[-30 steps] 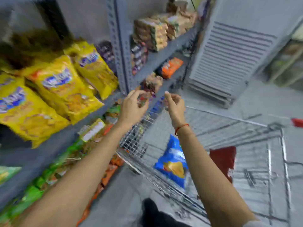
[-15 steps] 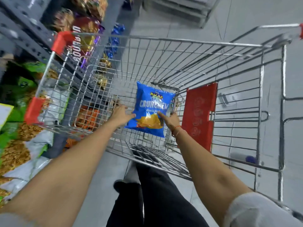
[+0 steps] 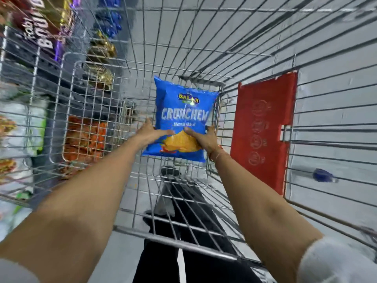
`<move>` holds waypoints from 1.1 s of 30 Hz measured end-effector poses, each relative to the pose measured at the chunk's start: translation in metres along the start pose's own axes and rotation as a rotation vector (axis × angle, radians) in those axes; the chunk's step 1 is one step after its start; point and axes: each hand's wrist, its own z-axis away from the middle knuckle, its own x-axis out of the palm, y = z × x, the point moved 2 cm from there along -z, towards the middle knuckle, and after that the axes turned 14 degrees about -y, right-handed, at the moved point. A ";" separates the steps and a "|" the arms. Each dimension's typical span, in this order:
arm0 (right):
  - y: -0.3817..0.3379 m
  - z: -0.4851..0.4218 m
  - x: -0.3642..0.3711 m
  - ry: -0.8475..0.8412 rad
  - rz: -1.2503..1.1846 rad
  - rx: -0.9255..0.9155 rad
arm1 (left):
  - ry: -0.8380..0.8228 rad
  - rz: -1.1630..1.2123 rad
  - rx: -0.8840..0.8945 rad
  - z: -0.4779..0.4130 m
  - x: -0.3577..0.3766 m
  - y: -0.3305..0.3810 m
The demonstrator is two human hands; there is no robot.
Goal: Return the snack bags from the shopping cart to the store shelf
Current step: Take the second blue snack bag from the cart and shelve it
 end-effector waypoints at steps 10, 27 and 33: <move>-0.022 0.022 0.014 -0.105 -0.060 -0.092 | -0.105 0.274 0.122 0.041 -0.001 0.010; -0.201 0.194 0.097 -0.250 0.079 -0.698 | 0.309 0.282 0.694 0.291 -0.088 0.057; -0.288 0.300 0.171 -0.434 0.092 -1.003 | 0.718 0.196 0.899 0.443 -0.136 0.058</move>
